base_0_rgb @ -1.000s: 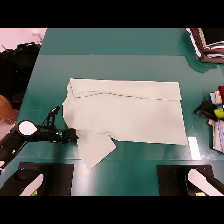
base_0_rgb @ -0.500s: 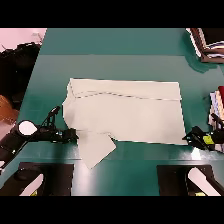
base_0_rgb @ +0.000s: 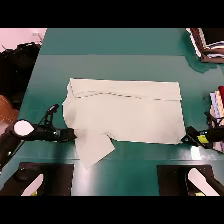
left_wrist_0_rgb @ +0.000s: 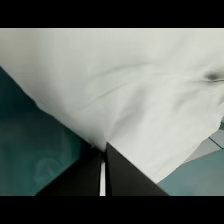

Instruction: Fold the shirts.

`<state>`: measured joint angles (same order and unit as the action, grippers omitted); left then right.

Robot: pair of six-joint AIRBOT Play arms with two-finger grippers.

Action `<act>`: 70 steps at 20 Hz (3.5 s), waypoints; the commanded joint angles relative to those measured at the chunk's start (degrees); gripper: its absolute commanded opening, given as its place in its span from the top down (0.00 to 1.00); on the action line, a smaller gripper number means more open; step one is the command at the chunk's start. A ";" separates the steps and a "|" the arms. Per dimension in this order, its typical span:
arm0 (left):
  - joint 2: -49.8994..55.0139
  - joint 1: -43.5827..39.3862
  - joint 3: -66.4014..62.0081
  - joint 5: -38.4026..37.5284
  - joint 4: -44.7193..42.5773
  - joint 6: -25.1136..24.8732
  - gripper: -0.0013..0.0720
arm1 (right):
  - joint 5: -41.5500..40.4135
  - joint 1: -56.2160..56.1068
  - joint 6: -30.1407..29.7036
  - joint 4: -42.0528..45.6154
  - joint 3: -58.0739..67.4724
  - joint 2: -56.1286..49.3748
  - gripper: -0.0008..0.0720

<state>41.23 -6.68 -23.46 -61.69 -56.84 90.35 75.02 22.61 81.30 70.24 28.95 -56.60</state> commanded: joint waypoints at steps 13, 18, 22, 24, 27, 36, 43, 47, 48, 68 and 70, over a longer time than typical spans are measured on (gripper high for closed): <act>-3.52 0.00 -17.27 -14.12 -9.25 1.44 0.95 | 9.22 -8.74 0.28 9.66 19.21 4.35 0.96; 19.89 0.00 -28.50 0.68 -9.66 -5.27 0.94 | 3.89 -16.61 0.31 8.74 35.45 -14.58 0.96; 30.64 0.00 -35.85 4.96 -10.51 -5.57 0.94 | 3.06 -19.34 0.28 5.70 47.91 -27.02 0.96; 32.20 0.00 -37.83 7.72 -10.51 -5.46 0.94 | 3.04 -18.60 0.17 0.26 52.52 -31.58 0.96; 32.15 0.00 -40.83 8.48 -10.51 -5.29 0.13 | 5.14 -15.89 -1.90 -6.47 57.90 -36.46 0.32; 32.22 -0.02 -44.85 0.46 -2.80 -5.77 0.93 | 8.17 -2.54 -12.07 -9.53 44.54 -36.59 0.28; 37.40 -9.27 -44.35 7.06 1.77 -5.73 0.94 | 3.50 -4.57 -16.46 -22.38 38.69 -41.07 0.30; 43.23 -18.32 -44.46 16.74 2.34 -2.73 0.94 | 2.67 -9.01 -17.51 -23.78 40.81 -42.47 0.75; 45.03 -20.11 -44.96 17.46 2.49 -2.71 0.94 | 3.78 -9.79 -17.55 -23.80 42.49 -42.47 0.89; 61.31 -28.28 -55.78 21.42 11.56 -2.95 0.94 | 6.60 -39.91 -12.07 -31.76 70.86 -25.94 0.96; 60.37 -26.97 -55.78 18.93 10.08 -2.86 0.95 | 5.31 -42.51 -12.09 -31.78 71.43 -25.97 0.96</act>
<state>102.21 -34.57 -79.15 -40.38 -45.82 87.53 82.39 -15.86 68.93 38.52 99.22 -82.72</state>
